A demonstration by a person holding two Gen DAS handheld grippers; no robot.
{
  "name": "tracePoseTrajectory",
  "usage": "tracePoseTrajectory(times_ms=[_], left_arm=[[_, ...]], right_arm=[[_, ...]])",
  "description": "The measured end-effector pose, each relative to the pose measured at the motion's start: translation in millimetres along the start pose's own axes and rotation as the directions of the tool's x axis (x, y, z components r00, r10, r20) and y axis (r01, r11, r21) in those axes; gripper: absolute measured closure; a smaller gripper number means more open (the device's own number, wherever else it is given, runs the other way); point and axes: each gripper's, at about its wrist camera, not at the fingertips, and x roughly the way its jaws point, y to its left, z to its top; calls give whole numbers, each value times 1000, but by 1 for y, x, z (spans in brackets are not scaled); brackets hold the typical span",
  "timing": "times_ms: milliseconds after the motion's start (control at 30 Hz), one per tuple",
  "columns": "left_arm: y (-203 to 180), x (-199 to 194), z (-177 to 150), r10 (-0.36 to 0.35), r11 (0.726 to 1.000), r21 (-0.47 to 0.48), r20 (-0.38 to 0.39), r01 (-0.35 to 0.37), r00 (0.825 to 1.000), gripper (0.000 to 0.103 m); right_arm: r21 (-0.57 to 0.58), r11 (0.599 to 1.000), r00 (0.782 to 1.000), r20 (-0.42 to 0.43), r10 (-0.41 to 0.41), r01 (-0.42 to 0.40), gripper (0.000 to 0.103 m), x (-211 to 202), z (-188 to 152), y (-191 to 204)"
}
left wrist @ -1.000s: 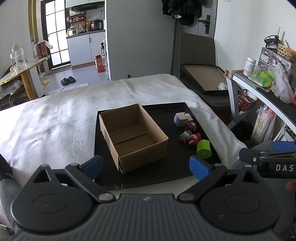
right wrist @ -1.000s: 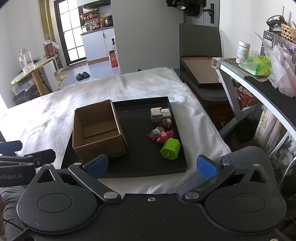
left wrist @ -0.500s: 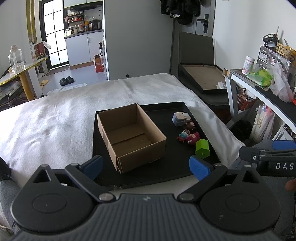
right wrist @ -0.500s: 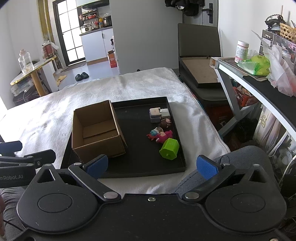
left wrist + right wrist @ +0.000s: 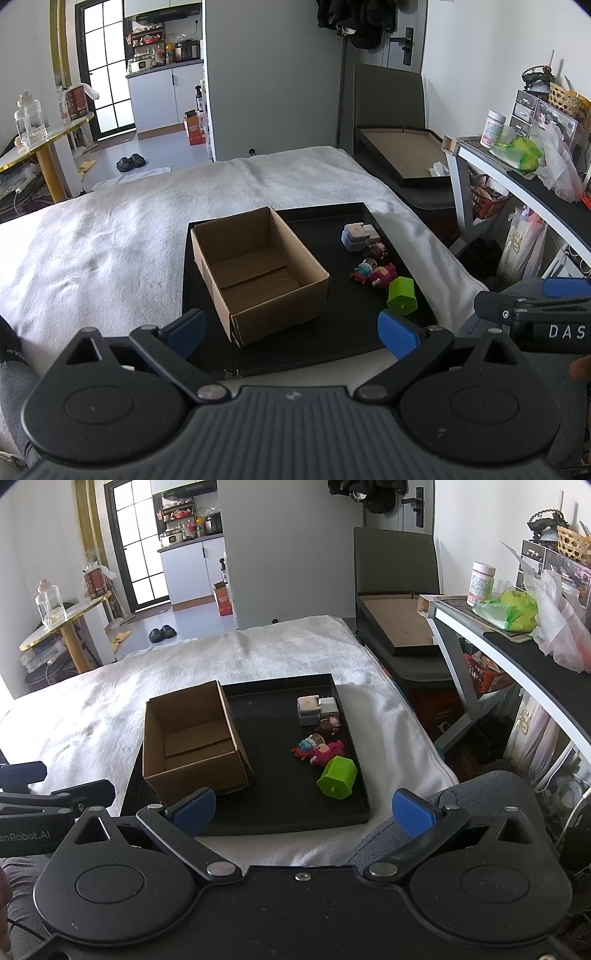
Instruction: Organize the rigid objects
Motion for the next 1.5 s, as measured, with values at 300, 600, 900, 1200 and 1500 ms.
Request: tracePoseTrajectory(times_ms=[300,600,900,1200,1500], left_arm=[[-1,0,0,2,1000,3,-3,-2,1000,4],[-4,3,0,1,1000,2,-5,-1,1000,4],[-2,5,-3,1,1000,2,-7,-1,1000,4],[2,4,-3,3,1000,-2,-7,-3,1000,4],[10,14,-2,25,1000,-17,-9,-25,1000,4]], right_arm=[[1,1000,1000,-2,0,0,0,0,1,-1],[-3,1000,1000,-2,-6,6,0,0,2,-1],[-4,1000,1000,-3,-6,6,0,0,2,-1],[-5,1000,1000,-1,-7,7,0,0,1,0],[4,1000,1000,-4,-17,17,0,5,4,-4]])
